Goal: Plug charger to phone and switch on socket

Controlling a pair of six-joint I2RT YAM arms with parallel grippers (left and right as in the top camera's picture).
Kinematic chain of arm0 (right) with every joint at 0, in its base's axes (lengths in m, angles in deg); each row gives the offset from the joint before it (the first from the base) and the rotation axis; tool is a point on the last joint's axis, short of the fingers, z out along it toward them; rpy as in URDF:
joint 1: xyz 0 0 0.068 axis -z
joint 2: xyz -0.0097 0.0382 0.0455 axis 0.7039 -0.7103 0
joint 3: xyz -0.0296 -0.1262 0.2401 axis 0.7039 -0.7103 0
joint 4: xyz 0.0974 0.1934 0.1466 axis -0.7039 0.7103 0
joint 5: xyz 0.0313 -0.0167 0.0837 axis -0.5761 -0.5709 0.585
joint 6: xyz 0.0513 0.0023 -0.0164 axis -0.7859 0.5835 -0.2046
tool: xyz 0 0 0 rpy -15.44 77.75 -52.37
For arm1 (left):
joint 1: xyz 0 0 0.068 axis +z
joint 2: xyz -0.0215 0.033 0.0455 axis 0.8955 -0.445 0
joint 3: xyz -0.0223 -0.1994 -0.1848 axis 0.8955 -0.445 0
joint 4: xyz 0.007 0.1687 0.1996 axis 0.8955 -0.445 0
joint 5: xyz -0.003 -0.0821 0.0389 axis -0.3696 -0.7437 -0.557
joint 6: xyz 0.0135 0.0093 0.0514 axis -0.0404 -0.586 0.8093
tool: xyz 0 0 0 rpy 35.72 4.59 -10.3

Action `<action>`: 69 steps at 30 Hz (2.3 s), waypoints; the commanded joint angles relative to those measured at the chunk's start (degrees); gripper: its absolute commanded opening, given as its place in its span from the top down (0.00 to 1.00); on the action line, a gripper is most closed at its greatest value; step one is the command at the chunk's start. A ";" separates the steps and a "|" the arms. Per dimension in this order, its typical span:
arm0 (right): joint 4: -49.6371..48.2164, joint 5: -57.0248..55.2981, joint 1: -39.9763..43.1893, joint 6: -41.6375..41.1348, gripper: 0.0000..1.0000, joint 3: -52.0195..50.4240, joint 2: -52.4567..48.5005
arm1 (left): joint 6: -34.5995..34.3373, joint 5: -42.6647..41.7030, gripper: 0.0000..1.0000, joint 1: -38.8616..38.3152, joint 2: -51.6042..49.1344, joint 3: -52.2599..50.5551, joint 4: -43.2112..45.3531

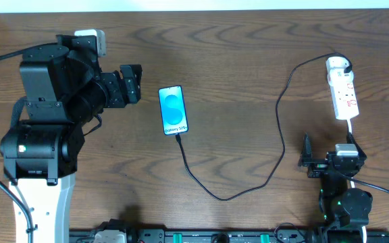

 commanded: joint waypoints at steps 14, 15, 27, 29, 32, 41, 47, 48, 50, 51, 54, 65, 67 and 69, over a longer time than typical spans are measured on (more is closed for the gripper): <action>0.22 -0.92 0.35 -0.70 0.01 -0.09 -0.17 | -0.48 1.07 0.11 0.17 -0.28 -0.70 -2.75; 0.22 -0.92 0.35 -0.68 0.01 -0.09 -0.17 | -0.48 1.29 0.11 0.17 0.00 -1.31 -2.69; 0.20 -0.92 0.35 -0.68 0.01 -0.09 -0.17 | -0.26 8.24 0.11 0.66 11.76 -16.22 4.39; 0.22 -0.92 0.35 -0.68 0.01 -0.09 -0.17 | -0.28 8.22 0.11 1.01 14.27 -19.74 7.08; 0.22 -0.92 0.35 -0.70 0.01 -0.09 -0.17 | -0.31 7.89 0.11 1.75 19.23 -26.62 11.54; 0.22 -0.92 0.35 -0.68 0.01 -0.09 -0.17 | -0.28 7.82 0.11 2.23 34.18 -46.56 25.86; 0.20 -0.92 0.35 -0.70 0.01 -0.09 -0.17 | -0.26 8.04 0.11 2.23 42.80 -55.89 31.82; 0.22 -0.92 0.35 -0.68 0.01 -0.09 -0.17 | -0.26 8.04 0.11 2.23 44.06 -57.02 32.39; 0.22 -0.92 0.35 -0.68 0.01 -0.09 -0.17 | -0.20 8.09 0.11 2.23 46.71 -59.49 33.94; 0.22 -0.92 0.35 -0.68 0.01 -0.09 -0.17 | 0.02 8.11 0.11 2.23 47.98 -60.81 34.97; 0.20 -0.92 0.35 -0.68 0.01 -0.09 -0.17 | 1.14 8.09 0.11 2.23 51.28 -64.61 38.51; 0.20 -0.92 0.35 -0.70 0.01 -0.09 -0.17 | 3.15 8.26 0.11 2.23 58.29 -73.75 46.73; 0.20 -0.92 0.35 -0.68 0.01 -0.09 -0.17 | 4.09 8.26 0.11 2.23 59.21 -74.47 47.25; 0.20 -0.92 0.35 -0.68 0.01 -0.09 -0.17 | 5.18 8.26 0.11 2.23 60.13 -75.01 47.25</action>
